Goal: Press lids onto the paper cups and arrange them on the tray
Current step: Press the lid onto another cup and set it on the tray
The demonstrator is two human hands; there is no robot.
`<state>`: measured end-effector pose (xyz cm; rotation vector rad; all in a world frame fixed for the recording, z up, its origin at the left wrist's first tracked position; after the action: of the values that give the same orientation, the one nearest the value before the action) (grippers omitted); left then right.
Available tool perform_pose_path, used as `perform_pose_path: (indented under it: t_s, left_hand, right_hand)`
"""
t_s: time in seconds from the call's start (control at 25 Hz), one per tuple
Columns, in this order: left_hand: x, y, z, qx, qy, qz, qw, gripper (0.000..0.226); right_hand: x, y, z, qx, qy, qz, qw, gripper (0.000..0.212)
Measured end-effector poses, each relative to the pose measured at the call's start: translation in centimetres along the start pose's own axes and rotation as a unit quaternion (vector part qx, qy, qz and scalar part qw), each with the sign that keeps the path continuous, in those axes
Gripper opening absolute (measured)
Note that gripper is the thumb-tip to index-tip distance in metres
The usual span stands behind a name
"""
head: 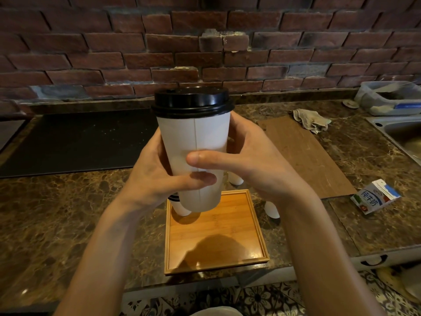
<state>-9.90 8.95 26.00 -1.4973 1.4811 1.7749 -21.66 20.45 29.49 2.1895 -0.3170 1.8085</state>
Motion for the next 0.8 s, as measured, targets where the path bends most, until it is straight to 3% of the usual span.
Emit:
perform_pose_path:
  t_s: [0.6,0.8]
  left_hand:
    - [-0.7,0.5,1.9,-0.115,0.022,0.005,0.993,0.097]
    - [-0.7,0.4,1.9,-0.109,0.035,-0.008,0.993,0.103]
  right_hand:
    - [0.5,-0.2,1.5,-0.147,-0.061,-0.017,0.987,0.079]
    - [0.3,-0.1,1.6,-0.171,-0.066,-0.02,0.983,0.081]
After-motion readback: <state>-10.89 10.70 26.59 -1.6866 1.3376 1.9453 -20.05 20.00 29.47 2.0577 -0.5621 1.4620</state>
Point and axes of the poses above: each hand's wrist, its own y-axis towards the middle knuckle, its own z-axis out of the palm, x = y × z, the point moved 2 cm from there along y, towards the middle knuckle, and after that the axes turned 5 degrees about z, right-handed, at the moved point
